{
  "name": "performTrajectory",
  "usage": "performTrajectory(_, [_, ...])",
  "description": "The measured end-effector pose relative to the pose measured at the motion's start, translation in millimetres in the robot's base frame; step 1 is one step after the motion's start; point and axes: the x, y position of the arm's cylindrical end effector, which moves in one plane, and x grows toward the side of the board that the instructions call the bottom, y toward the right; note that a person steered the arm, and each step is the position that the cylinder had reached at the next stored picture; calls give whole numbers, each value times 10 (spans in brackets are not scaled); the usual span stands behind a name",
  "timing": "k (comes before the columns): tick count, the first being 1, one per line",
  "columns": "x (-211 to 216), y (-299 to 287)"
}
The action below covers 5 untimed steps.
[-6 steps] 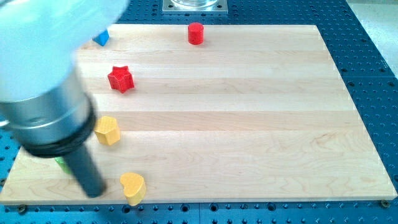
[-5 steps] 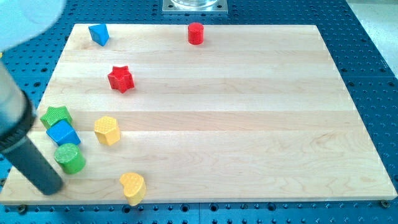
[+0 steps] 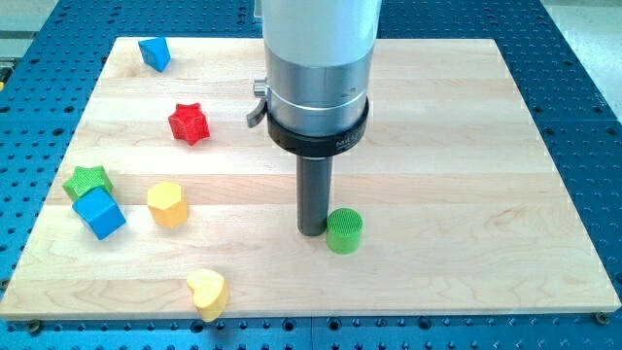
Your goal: Drag the green circle towards the center right
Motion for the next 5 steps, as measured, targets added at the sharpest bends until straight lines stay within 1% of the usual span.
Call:
performTrajectory(1, [343, -79])
performTrajectory(2, [315, 236])
performTrajectory(3, [-250, 806])
performTrajectory(4, [-230, 868])
performTrajectory(5, [2, 954])
